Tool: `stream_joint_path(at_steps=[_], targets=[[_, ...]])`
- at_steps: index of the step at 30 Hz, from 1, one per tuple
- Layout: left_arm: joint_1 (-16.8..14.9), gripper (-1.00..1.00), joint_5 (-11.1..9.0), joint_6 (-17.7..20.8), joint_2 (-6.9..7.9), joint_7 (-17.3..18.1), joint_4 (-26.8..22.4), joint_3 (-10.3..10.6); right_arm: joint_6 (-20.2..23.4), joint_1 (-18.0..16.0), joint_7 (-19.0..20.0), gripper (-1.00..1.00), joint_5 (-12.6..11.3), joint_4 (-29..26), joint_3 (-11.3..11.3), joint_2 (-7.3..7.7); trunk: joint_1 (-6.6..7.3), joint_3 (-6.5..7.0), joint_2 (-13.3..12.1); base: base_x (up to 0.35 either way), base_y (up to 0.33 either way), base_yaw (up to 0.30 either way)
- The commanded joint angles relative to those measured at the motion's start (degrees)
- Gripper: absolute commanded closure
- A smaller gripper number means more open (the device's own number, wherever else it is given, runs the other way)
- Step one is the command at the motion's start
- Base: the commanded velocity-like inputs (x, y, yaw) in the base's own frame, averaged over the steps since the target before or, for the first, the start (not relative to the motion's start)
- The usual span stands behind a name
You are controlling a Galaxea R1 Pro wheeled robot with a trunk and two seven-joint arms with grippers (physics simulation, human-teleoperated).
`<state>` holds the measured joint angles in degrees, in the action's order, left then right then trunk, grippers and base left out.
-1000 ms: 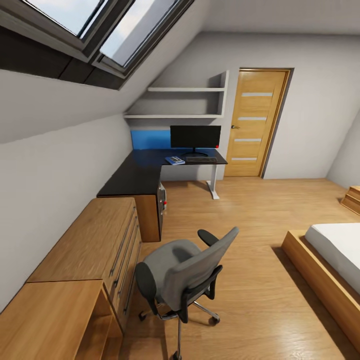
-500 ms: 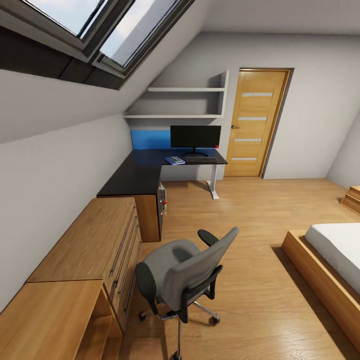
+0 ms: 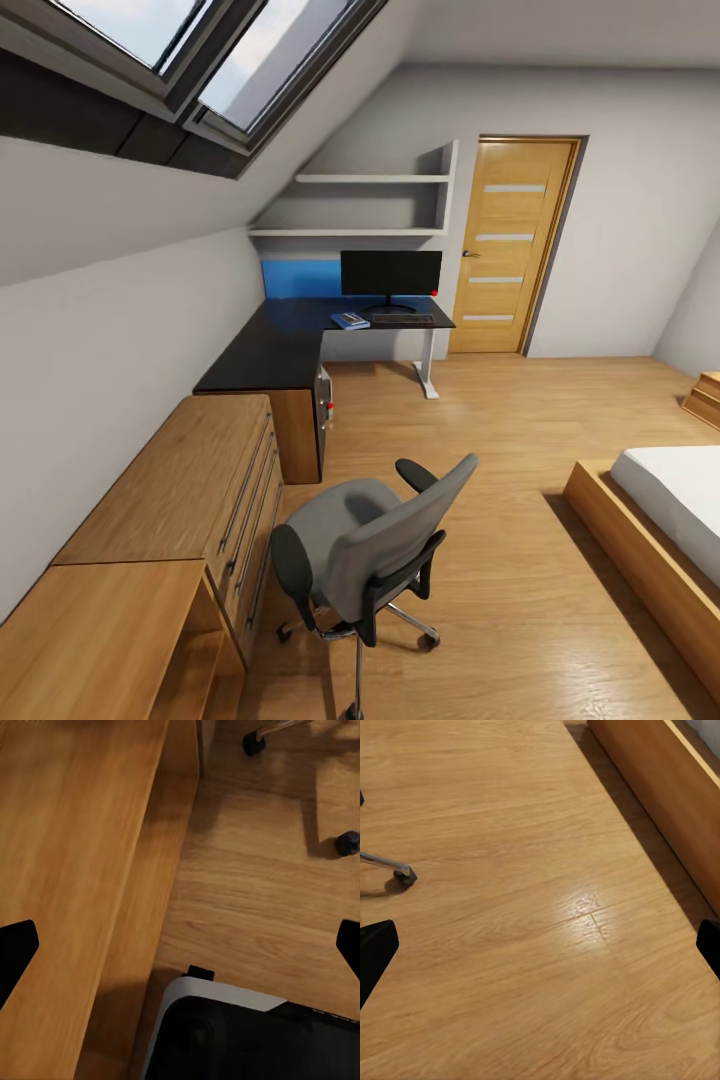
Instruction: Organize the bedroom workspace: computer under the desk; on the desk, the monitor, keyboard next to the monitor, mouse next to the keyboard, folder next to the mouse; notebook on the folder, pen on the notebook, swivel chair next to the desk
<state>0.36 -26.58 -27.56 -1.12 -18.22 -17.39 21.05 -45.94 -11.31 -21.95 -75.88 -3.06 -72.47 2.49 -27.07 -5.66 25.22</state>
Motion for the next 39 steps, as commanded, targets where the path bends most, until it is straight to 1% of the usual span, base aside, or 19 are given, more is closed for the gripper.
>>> stream_joint_path(at_steps=[1, 5, 11, 20, 32, 39], targets=[[0.0, -1.00, -0.3, -0.1, 0.01, -0.5, -0.1, 0.5, 0.0, 0.0, -0.5, -1.00, -0.1, -0.2, -0.5, 0.06, -0.03, -0.10, 0.1, 0.000, 0.000, 0.000], [0.0, -1.00, -0.3, -0.3, -0.19, -0.7, -0.2, 0.5, 0.0, 0.0, -0.5, -1.00, -0.1, -0.2, -0.5, 0.06, -0.03, -0.10, 0.1, 0.000, 0.000, 0.000], [0.0, -1.00, -0.3, -0.3, -0.95, -0.7, -0.6, 0.5, 0.0, 0.0, -0.5, -1.00, -0.1, -0.2, -0.5, 0.06, -0.03, -0.10, 0.1, 0.000, 0.000, 0.000], [0.0, -1.00, -0.5, 0.2, -1.01, -0.5, -0.6, 0.5, 0.0, 0.0, -0.5, -1.00, -0.1, -0.2, -0.6, 0.06, -2.01, -1.72, 3.7, 0.000, 0.000, 0.000], [0.0, -1.00, -0.3, 1.6, -1.21, -0.2, -0.5, 0.5, 0.0, 0.0, -0.5, -1.00, -0.1, -0.2, -0.5, 0.06, -4.64, -3.69, 8.5, 0.000, 0.000, 0.000], [0.0, -1.00, -0.4, 1.8, -1.07, -0.1, -0.5, 0.5, 0.0, 0.0, -0.5, -1.00, -0.1, -0.2, -0.7, 0.06, -6.18, -4.78, 11.3, 0.000, 0.000, 0.000]])
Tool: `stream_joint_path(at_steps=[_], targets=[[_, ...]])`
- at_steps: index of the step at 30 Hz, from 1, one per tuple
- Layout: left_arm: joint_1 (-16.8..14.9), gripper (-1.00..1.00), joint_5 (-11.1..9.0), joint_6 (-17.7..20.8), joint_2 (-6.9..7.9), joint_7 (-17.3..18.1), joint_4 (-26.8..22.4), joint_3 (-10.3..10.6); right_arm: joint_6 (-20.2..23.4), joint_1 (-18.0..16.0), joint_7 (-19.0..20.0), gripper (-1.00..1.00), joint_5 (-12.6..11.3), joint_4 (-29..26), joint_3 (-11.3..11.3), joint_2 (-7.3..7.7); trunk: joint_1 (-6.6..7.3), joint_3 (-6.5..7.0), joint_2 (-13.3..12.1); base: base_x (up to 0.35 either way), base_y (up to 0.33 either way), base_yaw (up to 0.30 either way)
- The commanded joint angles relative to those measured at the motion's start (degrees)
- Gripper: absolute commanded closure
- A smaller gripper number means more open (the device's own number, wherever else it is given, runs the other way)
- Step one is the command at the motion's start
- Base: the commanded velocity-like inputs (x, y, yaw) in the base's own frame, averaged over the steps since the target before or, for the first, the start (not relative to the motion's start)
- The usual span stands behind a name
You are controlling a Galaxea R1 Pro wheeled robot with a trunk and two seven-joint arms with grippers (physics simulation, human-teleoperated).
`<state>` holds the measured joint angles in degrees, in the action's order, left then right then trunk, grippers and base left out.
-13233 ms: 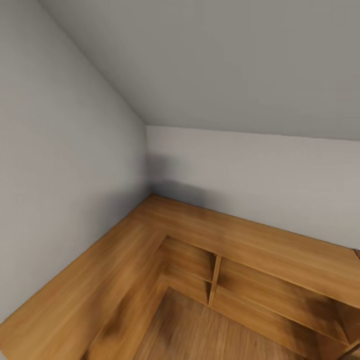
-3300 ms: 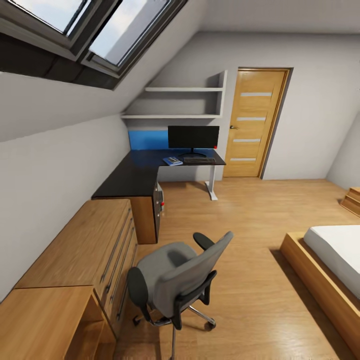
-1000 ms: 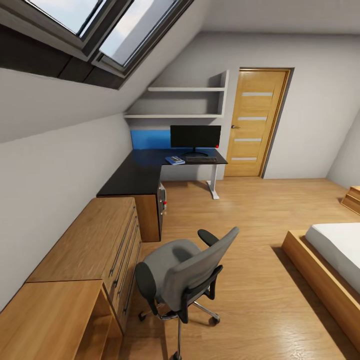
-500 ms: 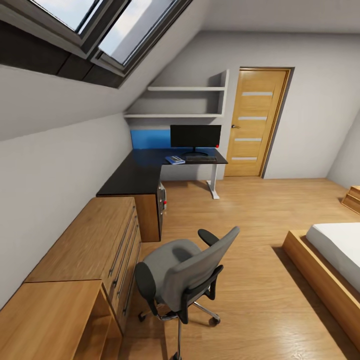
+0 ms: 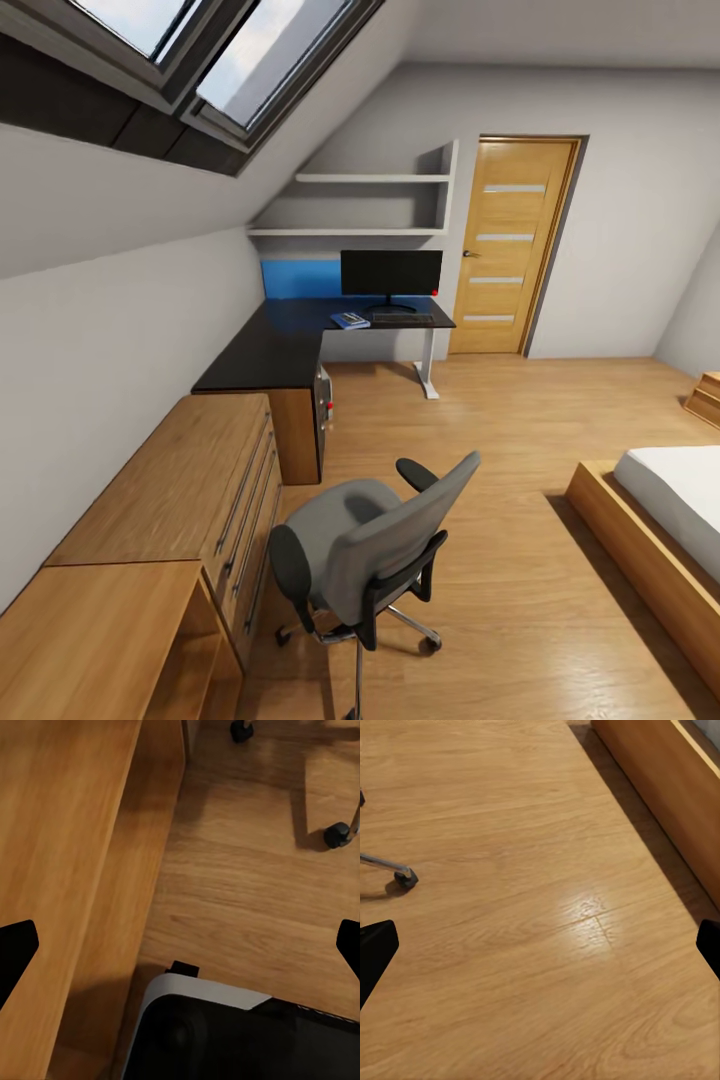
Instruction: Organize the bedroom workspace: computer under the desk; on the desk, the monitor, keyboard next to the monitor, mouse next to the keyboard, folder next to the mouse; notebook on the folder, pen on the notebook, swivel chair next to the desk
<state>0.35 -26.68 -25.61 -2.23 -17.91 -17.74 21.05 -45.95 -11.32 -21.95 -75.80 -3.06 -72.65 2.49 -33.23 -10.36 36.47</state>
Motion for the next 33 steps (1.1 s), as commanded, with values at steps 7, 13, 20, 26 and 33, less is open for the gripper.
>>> stream_joint_path(at_steps=[7, 13, 20, 26, 33], targets=[[0.0, -1.00, -0.4, 0.2, 0.09, -0.5, -0.1, 0.5, 0.0, 0.0, -0.5, -1.00, -0.1, -0.2, -0.4, 0.06, -1.56, -0.84, 2.9, 0.000, 0.000, 0.000], [0.0, -1.00, -0.3, 0.2, 0.39, -0.5, -0.6, 0.5, 0.0, 0.0, -0.5, -1.00, -0.1, -0.2, -0.6, 0.06, -2.88, -1.46, 5.3, 0.000, 0.000, 0.000], [0.0, -1.00, -0.2, 0.3, 0.39, -0.7, -0.6, 0.5, 0.0, 0.0, -0.5, -1.00, -0.1, -0.2, -0.6, 0.06, -4.42, -2.44, 8.1, 0.000, 0.000, 0.000], [0.0, -1.00, -0.1, 0.3, 0.39, -0.9, -0.6, 0.5, 0.0, 0.0, -0.5, -1.00, -0.1, -0.2, -0.6, 0.06, -5.74, -3.46, 10.5, 0.000, 0.000, 0.000], [0.0, -1.00, -0.1, 0.2, 0.38, -0.9, -0.6, 0.5, 0.0, 0.0, -0.5, -1.00, -0.1, -0.2, -0.6, 0.06, -7.27, -4.70, 13.3, 0.000, 0.000, 0.000]])
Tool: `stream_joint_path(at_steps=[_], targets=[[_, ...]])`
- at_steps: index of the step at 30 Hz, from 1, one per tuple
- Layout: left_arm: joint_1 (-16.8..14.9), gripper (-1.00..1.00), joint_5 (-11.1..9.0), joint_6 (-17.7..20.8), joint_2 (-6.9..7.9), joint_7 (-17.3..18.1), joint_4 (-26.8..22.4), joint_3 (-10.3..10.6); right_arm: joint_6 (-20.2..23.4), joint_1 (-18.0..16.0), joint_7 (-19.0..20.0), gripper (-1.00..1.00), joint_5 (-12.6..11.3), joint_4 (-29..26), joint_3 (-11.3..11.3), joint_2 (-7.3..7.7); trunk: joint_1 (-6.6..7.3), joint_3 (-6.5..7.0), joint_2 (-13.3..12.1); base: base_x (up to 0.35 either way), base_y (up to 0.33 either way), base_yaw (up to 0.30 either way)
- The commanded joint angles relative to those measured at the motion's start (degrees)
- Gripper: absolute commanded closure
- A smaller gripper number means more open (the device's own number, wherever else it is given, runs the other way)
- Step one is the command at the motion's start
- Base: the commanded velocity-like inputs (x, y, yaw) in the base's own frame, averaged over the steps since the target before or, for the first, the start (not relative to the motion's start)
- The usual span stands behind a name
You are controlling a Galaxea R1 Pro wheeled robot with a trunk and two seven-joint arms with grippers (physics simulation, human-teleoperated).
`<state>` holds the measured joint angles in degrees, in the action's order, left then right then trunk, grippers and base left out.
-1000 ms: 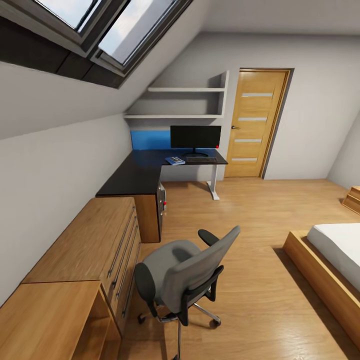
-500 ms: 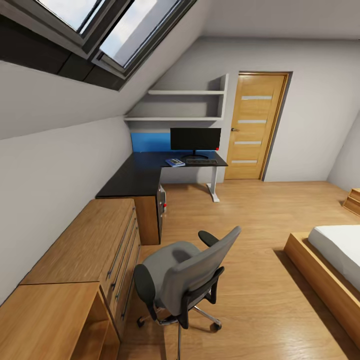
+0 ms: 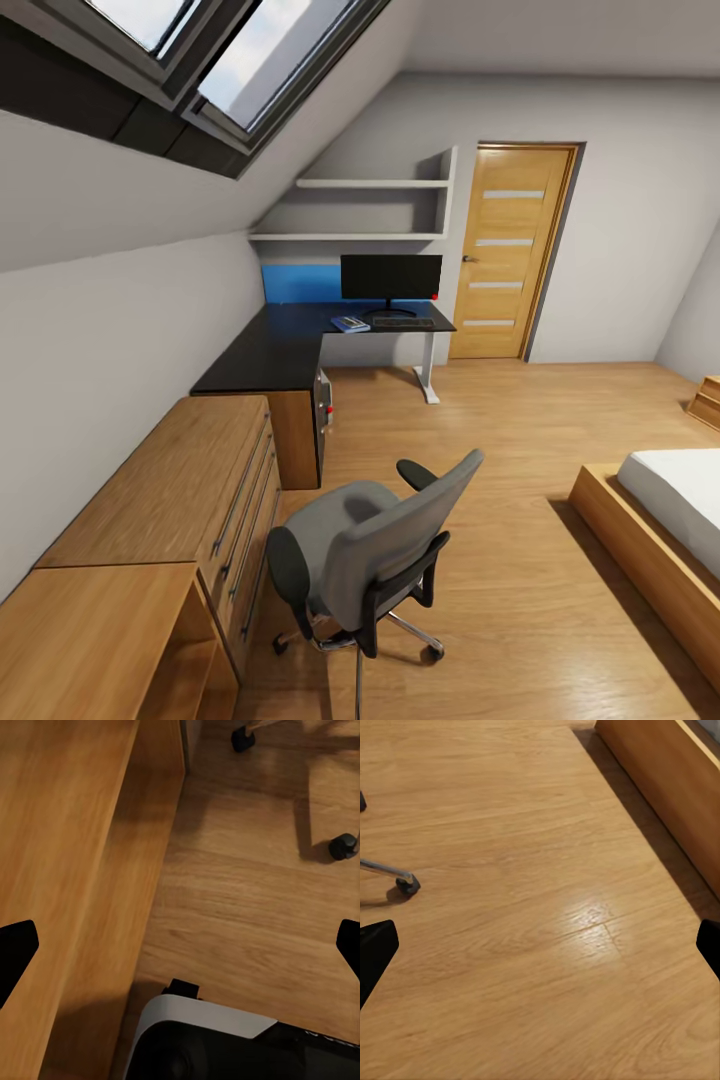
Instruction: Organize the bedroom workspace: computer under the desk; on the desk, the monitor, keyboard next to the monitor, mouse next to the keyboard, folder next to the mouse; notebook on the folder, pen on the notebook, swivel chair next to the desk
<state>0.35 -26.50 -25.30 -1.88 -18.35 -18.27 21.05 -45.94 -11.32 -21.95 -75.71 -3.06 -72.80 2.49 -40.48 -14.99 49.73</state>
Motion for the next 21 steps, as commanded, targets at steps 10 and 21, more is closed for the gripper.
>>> stream_joint_path(at_steps=[10, 21], targets=[[0.0, -1.00, -0.3, -0.5, 0.04, -0.5, -0.1, 0.4, 0.0, 0.0, -0.5, -1.00, -0.1, -0.2, -0.5, 0.06, -2.21, -1.86, 4.1, 0.000, 0.000, 0.000], [0.0, -1.00, -0.3, -0.6, 0.04, -0.6, -0.1, 0.4, 0.0, 0.0, -0.5, -1.00, -0.1, -0.2, -0.5, 0.06, -4.63, -3.84, 8.5, 0.000, 0.000, 0.000]])
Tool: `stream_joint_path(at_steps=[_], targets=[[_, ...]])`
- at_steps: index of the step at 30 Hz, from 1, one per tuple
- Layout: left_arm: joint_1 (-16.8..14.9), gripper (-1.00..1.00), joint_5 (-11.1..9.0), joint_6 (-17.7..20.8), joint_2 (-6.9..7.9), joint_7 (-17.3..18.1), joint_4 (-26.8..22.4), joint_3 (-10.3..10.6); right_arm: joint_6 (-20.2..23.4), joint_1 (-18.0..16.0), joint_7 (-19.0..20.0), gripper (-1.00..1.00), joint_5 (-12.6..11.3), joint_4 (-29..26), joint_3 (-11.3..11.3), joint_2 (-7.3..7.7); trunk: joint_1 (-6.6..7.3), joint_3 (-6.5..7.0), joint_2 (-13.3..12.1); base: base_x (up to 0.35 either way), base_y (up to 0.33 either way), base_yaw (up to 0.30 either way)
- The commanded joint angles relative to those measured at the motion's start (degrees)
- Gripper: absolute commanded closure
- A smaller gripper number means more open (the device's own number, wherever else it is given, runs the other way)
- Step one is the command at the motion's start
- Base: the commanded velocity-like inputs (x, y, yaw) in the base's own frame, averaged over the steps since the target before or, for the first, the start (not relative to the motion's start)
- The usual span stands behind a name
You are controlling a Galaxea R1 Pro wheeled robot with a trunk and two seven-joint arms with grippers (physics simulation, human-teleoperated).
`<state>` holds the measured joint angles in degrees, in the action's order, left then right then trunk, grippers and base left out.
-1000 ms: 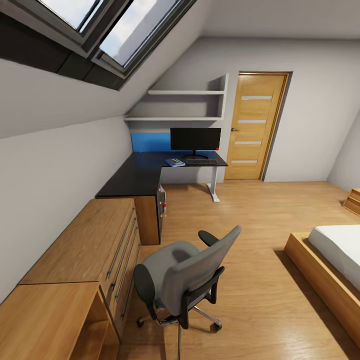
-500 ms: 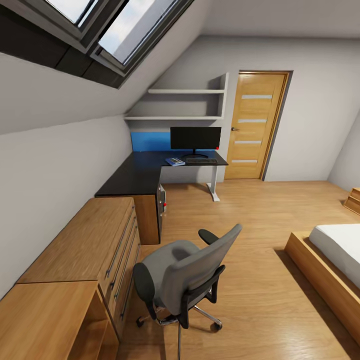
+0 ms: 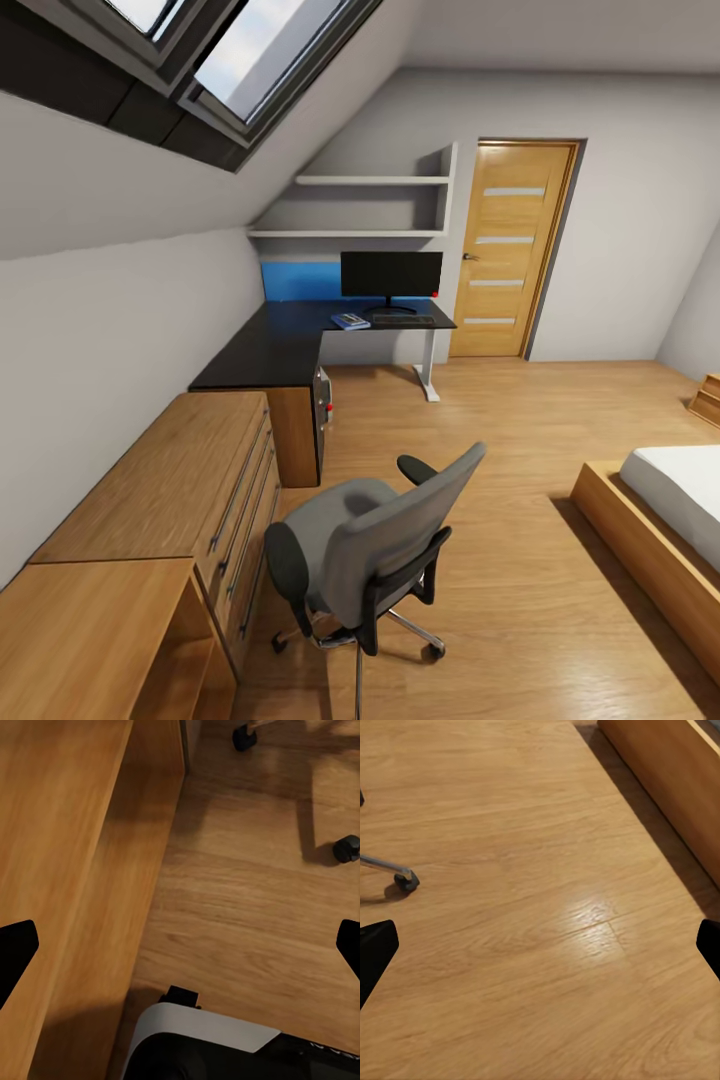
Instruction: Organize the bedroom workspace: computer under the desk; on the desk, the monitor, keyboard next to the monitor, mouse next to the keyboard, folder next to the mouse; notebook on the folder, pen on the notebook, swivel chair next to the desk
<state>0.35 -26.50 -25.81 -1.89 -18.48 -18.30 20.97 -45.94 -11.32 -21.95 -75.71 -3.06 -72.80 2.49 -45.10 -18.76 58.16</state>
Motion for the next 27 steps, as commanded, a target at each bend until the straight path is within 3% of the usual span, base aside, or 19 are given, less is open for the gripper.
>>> stream_joint_path(at_steps=[1, 7, 8, 12, 20, 25, 27], targets=[[0.0, -1.00, -0.3, -0.1, 0.04, -0.5, -0.1, 0.5, 0.0, 0.0, -0.5, -1.00, -0.1, -0.2, -0.5, 0.06, -0.23, -0.24, 0.5, 0.000, 0.000, 0.000], [0.0, -1.00, -0.3, -0.2, -0.01, -0.4, -2.1, 0.4, 0.0, 0.0, -0.5, -1.00, -0.1, -0.2, -0.4, 0.06, -0.23, -0.24, 0.5, 0.000, 0.000, 0.000], [0.0, -1.00, -0.3, -0.1, -0.04, -0.5, -4.7, 0.2, 0.0, 0.0, -0.5, -1.00, -0.1, -0.2, -0.4, 0.06, -0.45, -0.42, 0.9, 0.000, 0.000, 0.000], [0.0, -1.00, -0.3, 0.3, -0.05, -0.4, -5.6, 0.2, 0.0, 0.0, -0.5, -1.00, -0.1, -0.2, -0.4, 0.06, -1.33, -1.14, 2.5, 0.000, 0.000, 0.000], [0.0, -1.00, -0.4, 0.8, -0.08, -0.4, -3.2, 0.4, 0.0, 0.0, -0.5, -1.00, -0.1, -0.2, -0.5, 0.06, -3.09, -2.58, 5.7, 0.000, 0.000, 0.000], [0.0, -1.00, -0.3, 8.3, -0.22, -0.1, -2.6, 0.5, 0.0, 0.0, -0.5, -1.00, -0.1, -0.2, -0.5, 0.06, -4.19, -3.47, 7.7, 0.000, 0.000, 0.000], [0.0, -1.00, -0.3, 9.5, -0.15, -0.1, -2.7, 0.5, 0.0, 0.0, -0.5, -1.00, -0.1, -0.2, -0.5, 0.06, -4.63, -3.83, 8.5, 0.000, 0.000, 0.000]])
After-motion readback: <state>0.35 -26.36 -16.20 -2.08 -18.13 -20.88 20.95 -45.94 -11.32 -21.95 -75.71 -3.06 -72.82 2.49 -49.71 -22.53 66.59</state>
